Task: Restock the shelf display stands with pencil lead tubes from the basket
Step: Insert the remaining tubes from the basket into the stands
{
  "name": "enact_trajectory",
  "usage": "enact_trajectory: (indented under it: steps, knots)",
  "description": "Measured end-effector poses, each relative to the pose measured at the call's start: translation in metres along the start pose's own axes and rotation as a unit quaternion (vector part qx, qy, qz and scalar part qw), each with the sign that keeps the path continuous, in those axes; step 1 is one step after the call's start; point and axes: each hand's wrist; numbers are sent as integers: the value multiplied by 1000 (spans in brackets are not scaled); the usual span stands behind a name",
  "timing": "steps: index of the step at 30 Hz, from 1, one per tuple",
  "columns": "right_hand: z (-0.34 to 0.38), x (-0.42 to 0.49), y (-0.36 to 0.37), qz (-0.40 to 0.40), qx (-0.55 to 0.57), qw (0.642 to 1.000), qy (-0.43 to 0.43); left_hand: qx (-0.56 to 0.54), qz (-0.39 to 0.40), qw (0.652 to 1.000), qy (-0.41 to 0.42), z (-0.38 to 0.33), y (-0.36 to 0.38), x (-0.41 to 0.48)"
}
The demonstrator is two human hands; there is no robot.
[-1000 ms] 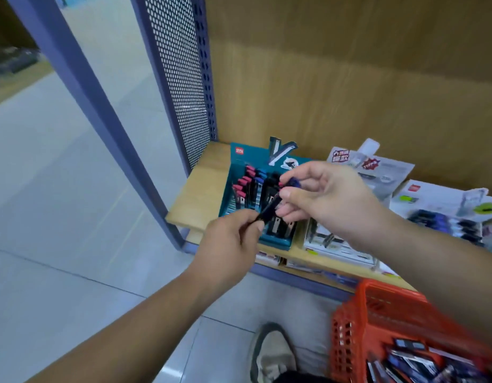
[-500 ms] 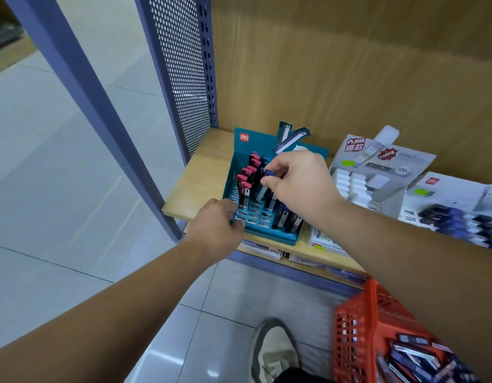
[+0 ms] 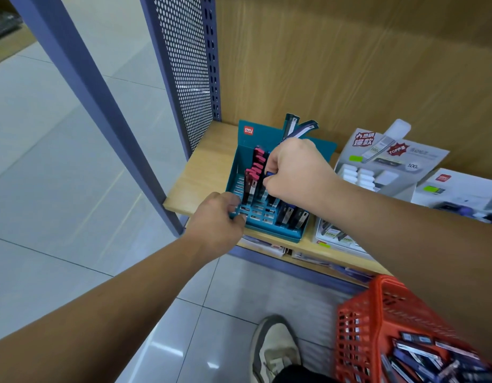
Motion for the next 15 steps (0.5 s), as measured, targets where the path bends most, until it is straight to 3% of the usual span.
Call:
enact_trajectory:
  steps: [6, 9, 15]
  knots:
    - [0, 9, 14, -24, -37, 999, 13, 1, -1, 1000, 8, -1, -1, 1]
    - [-4, 3, 7, -58, 6, 998, -7, -16, 8, 1000, 5, -4, -6, -1]
    - [-31, -48, -39, -53, 25, 998, 18, -11, 95, 993, 71, -56, -37, -22]
Point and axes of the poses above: each hand's wrist, its own x-axis towards the middle knuckle, its own y-axis out of the palm, z = x × y, and after that the axes turned 4 degrees about x, right-handed
